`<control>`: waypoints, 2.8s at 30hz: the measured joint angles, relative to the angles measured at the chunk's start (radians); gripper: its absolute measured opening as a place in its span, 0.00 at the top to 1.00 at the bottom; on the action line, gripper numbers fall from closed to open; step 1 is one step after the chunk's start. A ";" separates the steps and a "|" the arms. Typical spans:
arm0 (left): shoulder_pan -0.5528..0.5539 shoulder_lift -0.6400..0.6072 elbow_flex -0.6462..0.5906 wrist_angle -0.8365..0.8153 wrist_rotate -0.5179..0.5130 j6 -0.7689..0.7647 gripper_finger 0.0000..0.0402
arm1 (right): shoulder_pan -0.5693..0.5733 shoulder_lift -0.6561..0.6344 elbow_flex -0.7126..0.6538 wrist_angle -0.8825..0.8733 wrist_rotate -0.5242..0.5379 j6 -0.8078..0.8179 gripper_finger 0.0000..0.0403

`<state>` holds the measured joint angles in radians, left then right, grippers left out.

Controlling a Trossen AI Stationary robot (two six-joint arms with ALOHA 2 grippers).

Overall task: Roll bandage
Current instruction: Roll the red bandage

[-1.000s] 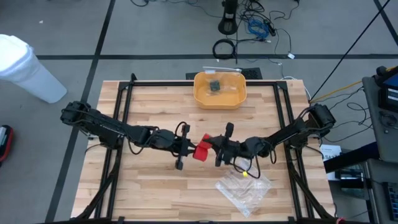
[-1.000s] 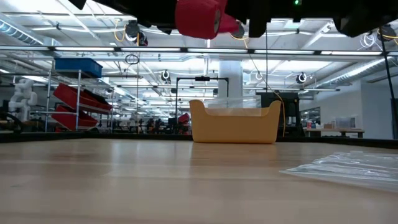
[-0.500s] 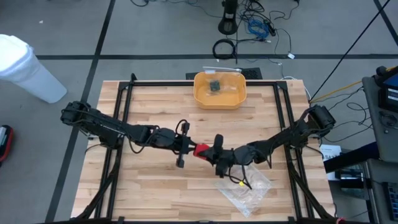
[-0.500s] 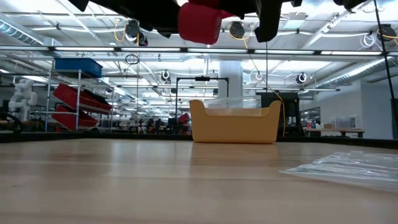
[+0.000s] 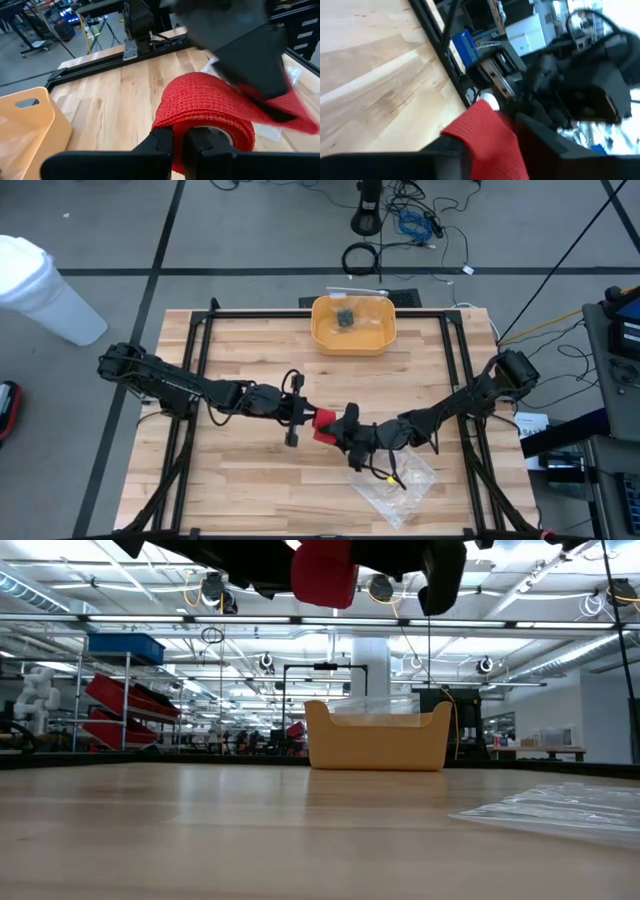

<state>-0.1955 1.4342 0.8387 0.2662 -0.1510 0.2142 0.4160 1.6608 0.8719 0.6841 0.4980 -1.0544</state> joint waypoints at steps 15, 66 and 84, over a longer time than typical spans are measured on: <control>-0.001 0.000 0.000 0.014 -0.018 0.000 0.97 | 0.042 0.002 0.000 -0.070 0.013 0.126 0.59; 0.079 0.000 0.000 -0.003 0.042 -0.566 0.91 | -0.121 0.101 -0.302 0.683 -0.108 1.245 0.53; 0.079 0.002 -0.002 0.000 0.064 -0.364 0.83 | -0.133 0.101 -0.274 0.609 -0.119 1.251 0.98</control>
<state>-0.1169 1.4364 0.8371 0.2662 -0.0872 -0.1502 0.2829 1.7618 0.5976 1.2926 0.3788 0.1971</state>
